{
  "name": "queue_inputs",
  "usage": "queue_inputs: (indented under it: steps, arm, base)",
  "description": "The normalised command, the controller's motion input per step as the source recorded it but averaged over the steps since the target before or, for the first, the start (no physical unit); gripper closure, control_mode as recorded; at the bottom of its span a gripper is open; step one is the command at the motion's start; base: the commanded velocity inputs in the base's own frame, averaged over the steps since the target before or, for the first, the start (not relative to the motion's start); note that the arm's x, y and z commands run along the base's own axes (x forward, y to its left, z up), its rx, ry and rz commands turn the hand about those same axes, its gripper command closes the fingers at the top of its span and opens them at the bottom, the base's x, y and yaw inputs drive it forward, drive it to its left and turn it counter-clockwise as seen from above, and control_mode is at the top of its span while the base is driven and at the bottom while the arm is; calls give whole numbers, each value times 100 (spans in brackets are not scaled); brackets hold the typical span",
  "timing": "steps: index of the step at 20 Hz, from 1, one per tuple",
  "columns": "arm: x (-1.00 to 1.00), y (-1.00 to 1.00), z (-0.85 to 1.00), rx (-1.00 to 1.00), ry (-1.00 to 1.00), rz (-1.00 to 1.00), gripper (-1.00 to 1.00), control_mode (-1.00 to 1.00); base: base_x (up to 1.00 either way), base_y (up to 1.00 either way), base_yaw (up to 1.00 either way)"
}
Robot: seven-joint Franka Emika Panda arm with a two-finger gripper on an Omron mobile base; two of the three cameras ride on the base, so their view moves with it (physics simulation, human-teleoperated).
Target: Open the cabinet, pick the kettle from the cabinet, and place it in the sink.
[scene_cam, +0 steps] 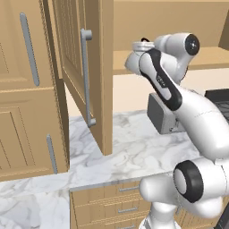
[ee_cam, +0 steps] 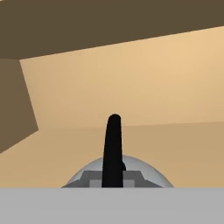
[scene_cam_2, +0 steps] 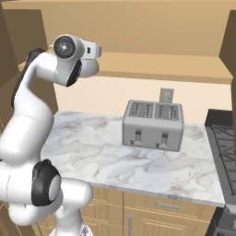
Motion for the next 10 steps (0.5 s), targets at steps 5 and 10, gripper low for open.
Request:
queue_inputs:
  steps: [5,10]
  arm:
    - [-77,-1,17,5,11,0,100,-100]
    - [-90,-9,21,5,8,0,100,-100]
  base:
    - [0,0,0]
    - [0,0,0]
